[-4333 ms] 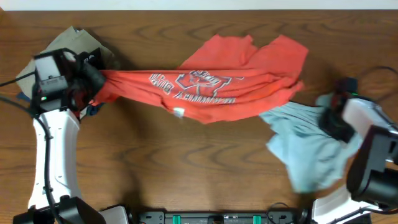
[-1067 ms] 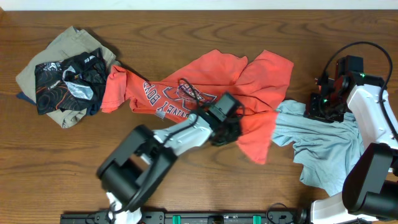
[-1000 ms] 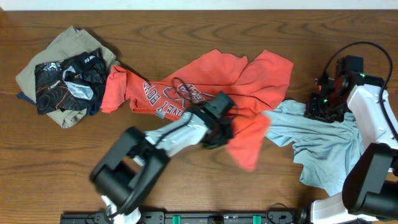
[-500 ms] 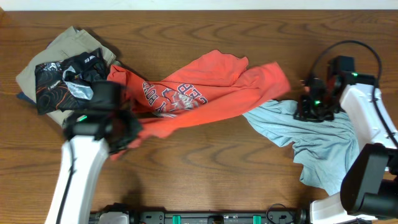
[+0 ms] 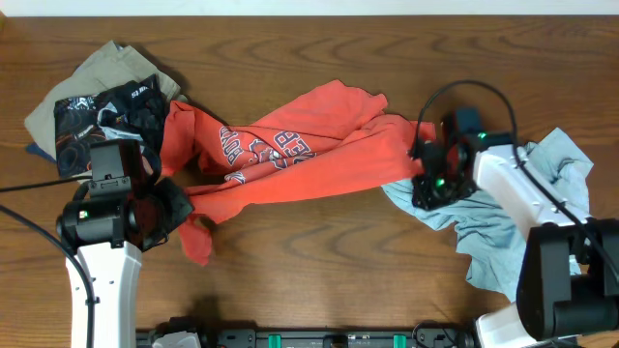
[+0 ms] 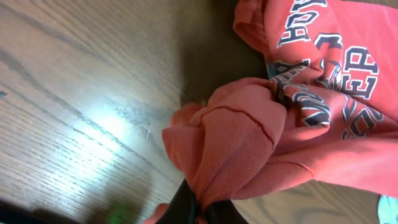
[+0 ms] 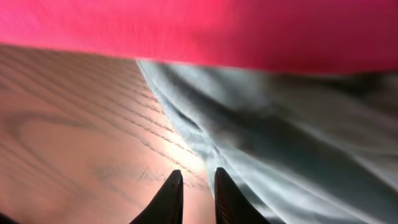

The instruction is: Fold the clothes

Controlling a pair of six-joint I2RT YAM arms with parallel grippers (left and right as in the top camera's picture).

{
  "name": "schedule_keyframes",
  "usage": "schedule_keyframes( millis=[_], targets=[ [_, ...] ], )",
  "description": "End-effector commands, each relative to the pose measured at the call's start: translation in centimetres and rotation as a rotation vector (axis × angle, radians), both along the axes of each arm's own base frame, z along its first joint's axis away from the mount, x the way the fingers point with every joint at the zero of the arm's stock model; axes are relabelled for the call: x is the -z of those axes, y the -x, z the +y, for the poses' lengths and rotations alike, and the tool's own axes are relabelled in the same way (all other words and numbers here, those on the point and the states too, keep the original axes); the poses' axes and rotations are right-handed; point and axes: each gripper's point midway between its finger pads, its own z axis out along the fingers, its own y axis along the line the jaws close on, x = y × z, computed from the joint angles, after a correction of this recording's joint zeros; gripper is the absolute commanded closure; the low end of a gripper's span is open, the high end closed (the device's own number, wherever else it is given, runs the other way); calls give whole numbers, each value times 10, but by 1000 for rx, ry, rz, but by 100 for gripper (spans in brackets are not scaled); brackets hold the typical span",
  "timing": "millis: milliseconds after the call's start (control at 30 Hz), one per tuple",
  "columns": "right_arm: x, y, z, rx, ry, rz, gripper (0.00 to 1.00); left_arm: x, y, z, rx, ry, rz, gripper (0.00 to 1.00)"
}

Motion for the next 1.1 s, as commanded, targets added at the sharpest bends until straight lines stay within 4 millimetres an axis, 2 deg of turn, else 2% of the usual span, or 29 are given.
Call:
schedule_keyframes(
  millis=[0,300,433,500,600,733,833,967,1067],
  targets=[
    [17,14,2,-3,11,29,83,-1,1,2,36,-17,0,94],
    [41,20,0,52,10,6,78,0,2,1,32,-15,4,94],
    [49,3,-13,98,72,-63,75,0,3,1,32,-14,6,94],
    [53,-15,-29,170,152,-124,75,0,4,1,32,-13,11,94],
    [56,-41,-62,311,292,-222,75,1,5,1,33,-12,19,94],
    [56,-55,-133,572,491,-290,74,2,9,0,32,-9,35,94],
    [57,-45,-193,760,584,-277,72,4,14,-1,33,-5,56,94],
    [51,-18,-270,1003,650,-240,72,6,22,-2,33,2,90,94],
    [43,-10,-302,1174,572,-209,71,7,30,-9,42,40,120,94]
  ],
)
